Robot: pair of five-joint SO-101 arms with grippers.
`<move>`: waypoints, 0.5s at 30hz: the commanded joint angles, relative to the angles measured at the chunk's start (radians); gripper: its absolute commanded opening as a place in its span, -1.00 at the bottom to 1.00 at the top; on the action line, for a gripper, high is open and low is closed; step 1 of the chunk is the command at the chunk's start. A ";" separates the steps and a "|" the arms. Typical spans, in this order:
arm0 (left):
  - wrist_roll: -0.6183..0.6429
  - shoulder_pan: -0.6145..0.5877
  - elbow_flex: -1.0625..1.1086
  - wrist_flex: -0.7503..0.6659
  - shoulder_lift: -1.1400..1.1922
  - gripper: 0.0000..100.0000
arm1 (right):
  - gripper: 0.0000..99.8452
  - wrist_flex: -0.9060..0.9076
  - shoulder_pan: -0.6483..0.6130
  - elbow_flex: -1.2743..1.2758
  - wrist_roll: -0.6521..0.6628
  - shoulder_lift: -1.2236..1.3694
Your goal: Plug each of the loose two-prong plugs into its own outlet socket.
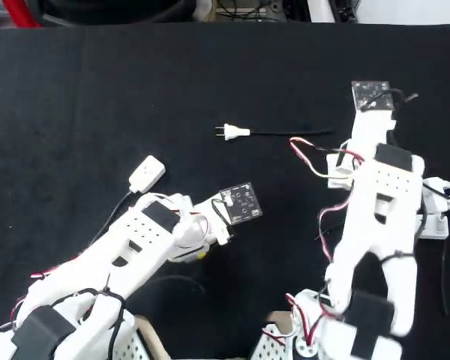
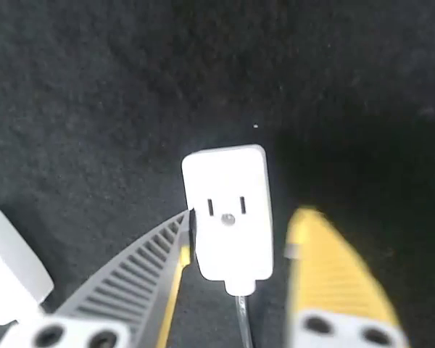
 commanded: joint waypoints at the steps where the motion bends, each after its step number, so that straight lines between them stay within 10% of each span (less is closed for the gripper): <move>1: 0.011 0.022 -0.019 -0.015 -0.009 -0.79 | -0.98 -0.032 0.014 -0.091 0.009 0.077; 15: 0.002 -0.004 -0.027 -0.081 -0.009 -0.76 | -0.98 -0.029 0.015 -0.206 0.000 0.246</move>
